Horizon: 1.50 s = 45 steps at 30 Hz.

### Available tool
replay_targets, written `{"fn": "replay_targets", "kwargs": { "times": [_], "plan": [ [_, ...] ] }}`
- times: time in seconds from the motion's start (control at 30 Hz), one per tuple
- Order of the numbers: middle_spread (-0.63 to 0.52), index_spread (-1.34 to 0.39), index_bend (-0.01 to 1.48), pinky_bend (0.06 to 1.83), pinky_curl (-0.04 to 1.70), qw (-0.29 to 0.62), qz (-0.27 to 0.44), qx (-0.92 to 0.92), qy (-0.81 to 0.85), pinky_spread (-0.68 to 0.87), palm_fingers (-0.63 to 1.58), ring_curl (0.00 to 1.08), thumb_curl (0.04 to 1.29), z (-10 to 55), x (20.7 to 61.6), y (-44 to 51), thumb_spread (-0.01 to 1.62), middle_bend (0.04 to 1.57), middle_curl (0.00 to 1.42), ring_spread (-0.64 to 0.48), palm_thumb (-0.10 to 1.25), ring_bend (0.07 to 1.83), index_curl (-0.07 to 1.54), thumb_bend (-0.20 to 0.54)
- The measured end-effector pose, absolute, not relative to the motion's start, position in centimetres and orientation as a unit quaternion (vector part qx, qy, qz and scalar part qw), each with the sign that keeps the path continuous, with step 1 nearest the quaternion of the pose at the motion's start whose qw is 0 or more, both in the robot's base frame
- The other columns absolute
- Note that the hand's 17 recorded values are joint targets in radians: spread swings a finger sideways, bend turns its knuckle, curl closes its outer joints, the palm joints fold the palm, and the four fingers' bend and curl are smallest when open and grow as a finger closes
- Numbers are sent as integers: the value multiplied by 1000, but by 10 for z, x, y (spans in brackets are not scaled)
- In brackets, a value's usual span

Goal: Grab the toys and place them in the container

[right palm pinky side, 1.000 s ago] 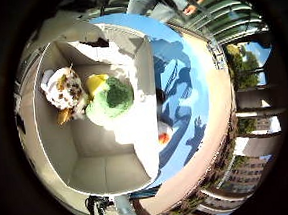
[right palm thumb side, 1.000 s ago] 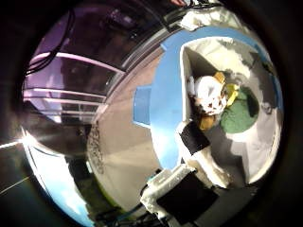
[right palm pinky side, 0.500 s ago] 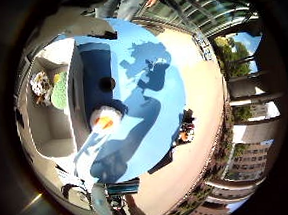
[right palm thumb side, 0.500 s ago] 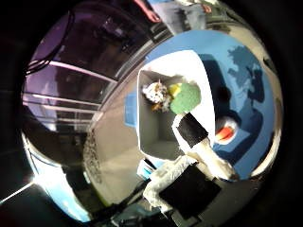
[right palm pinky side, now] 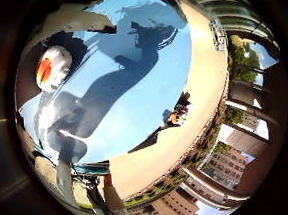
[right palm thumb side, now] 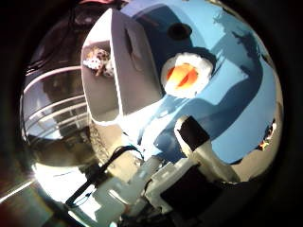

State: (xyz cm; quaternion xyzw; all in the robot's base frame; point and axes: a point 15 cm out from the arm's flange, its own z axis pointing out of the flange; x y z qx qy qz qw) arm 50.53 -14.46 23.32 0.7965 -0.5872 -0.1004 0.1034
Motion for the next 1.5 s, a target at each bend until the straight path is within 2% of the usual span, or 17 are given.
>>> {"fn": "replay_targets", "kwargs": {
  "times": [0.37, 0.53, 0.63, 0.67, 0.7, 0.73, 0.83, 0.93, 1.07, 1.3, 1.5],
  "plan": [
    [65, -126, 163, 795, 134, 115, -126, 807, -565, 424, 92, 303, 352, 159, 514, -119, 1154, 187, 342, 264, 617, 451, 228, -26],
    [28, -70, 172, 812, 121, 121, -134, 815, -551, 422, 280, 311, 356, 138, 517, -100, 1153, 201, 347, 254, 645, 519, 236, -19],
    [-52, -128, 154, 919, 117, 124, -136, 816, -548, 409, 787, 351, 365, 132, 518, -96, 1138, 384, 406, 206, 691, 725, 215, -13],
    [-65, -173, 160, 972, 139, 123, -134, 817, -547, 404, 999, 395, 370, 133, 520, -96, 1135, 496, 456, 190, 717, 822, 221, -9],
    [-73, -196, 156, 975, 132, 123, -134, 817, -547, 398, 1065, 396, 374, 133, 520, -97, 1134, 550, 474, 180, 735, 844, 211, -4],
    [-82, -230, 173, 980, 141, 122, -135, 818, -545, 393, 1147, 449, 383, 133, 520, -97, 1131, 631, 517, 157, 760, 960, 218, -3],
    [-108, -301, 229, 1066, 171, 119, -134, 818, -547, 376, 1189, 537, 412, 135, 520, -101, 1113, 790, 610, 98, 844, 1116, 244, 14],
    [-147, -420, 410, 1296, 245, 109, -121, 809, -564, 320, 1179, 627, 471, 152, 523, -120, 1090, 952, 725, 20, 958, 1232, 300, 29],
    [-163, -509, 574, 1460, 314, 93, -91, 796, -592, 255, 1102, 682, 526, 200, 524, -152, 1089, 1068, 809, -30, 1003, 1294, 376, 21],
    [-174, -599, 744, 1609, 410, 71, -33, 790, -609, 173, 982, 751, 595, 304, 502, -174, 1092, 1171, 902, -77, 1005, 1379, 523, -13],
    [-176, -639, 806, 1674, 460, 35, 51, 798, -600, 146, 919, 779, 633, 407, 482, -166, 1092, 1223, 941, -96, 993, 1423, 625, -16]
  ]
}}
